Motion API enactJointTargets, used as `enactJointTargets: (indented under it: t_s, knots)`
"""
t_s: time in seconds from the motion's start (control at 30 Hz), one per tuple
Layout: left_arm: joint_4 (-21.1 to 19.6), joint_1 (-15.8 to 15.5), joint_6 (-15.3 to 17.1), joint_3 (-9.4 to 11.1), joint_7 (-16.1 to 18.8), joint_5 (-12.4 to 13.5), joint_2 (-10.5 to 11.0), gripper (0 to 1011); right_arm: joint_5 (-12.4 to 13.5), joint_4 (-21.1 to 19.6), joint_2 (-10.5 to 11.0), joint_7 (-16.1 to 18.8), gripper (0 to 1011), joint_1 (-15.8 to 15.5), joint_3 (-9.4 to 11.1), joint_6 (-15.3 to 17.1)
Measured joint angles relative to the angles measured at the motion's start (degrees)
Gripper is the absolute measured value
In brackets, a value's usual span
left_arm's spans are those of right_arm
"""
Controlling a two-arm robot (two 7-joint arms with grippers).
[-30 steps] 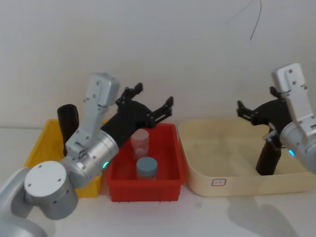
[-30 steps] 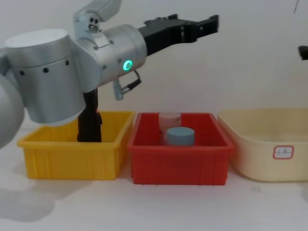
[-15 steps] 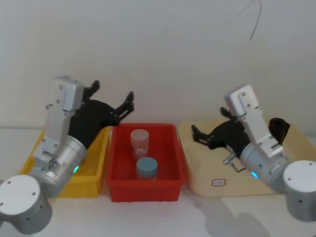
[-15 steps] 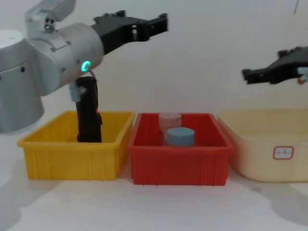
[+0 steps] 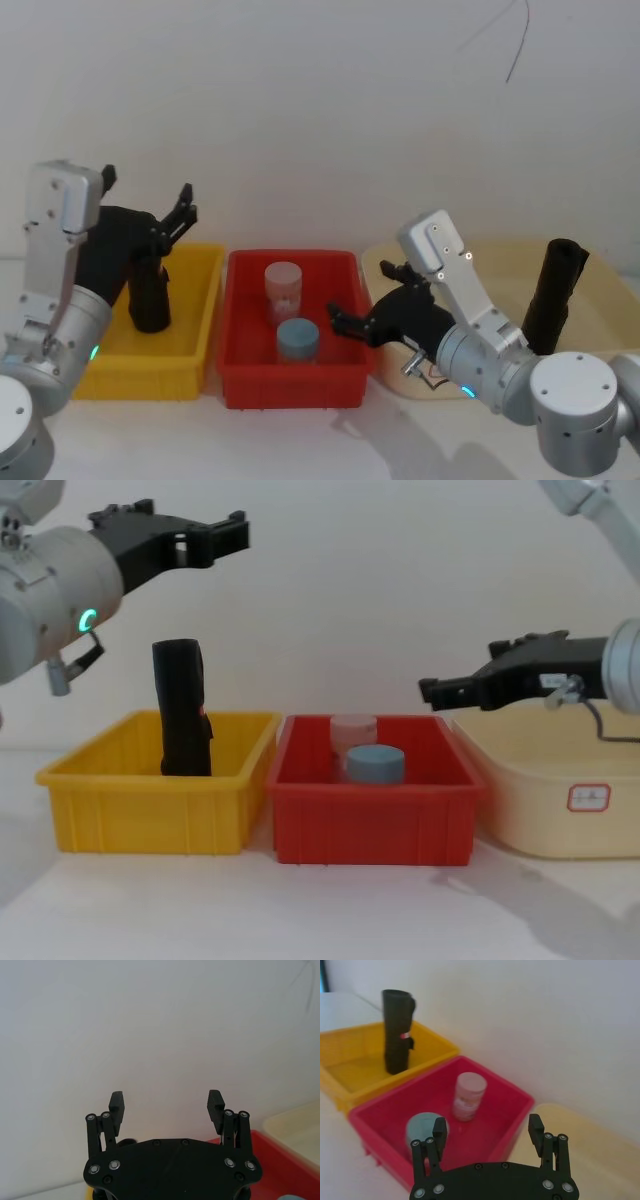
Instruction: Pick up the garbage bag with the one hand and transfer it to the other hand.
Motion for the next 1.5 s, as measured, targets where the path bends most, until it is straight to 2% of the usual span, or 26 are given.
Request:
enactJointTargets:
  t_s: [0.5, 0.93, 1.27, 1.5]
  knots:
    - [-2.1, 1.8, 1.4, -1.8, 2.7, 1.7, 1.1, 1001, 2.7, 2.1, -1.1, 3.8, 999, 0.7, -1.4, 1.7]
    - [-2.7, 2.3, 1.7, -2.3, 3.5, 2.2, 1.4, 1000, 3.9, 5.2, -2.2, 6.9, 1000, 3.2, -4.1, 3.1]
    - [-2.9, 2.5, 1.9, -2.4, 3.7, 2.3, 1.4, 1001, 4.1, 8.6, -3.2, 7.9, 1000, 5.3, -5.6, 3.3]
    - [-2.9, 2.5, 1.9, -2.5, 3.8, 2.4, 1.5, 1001, 4.4, 10.9, -3.7, 7.9, 1000, 6.4, -6.0, 3.1]
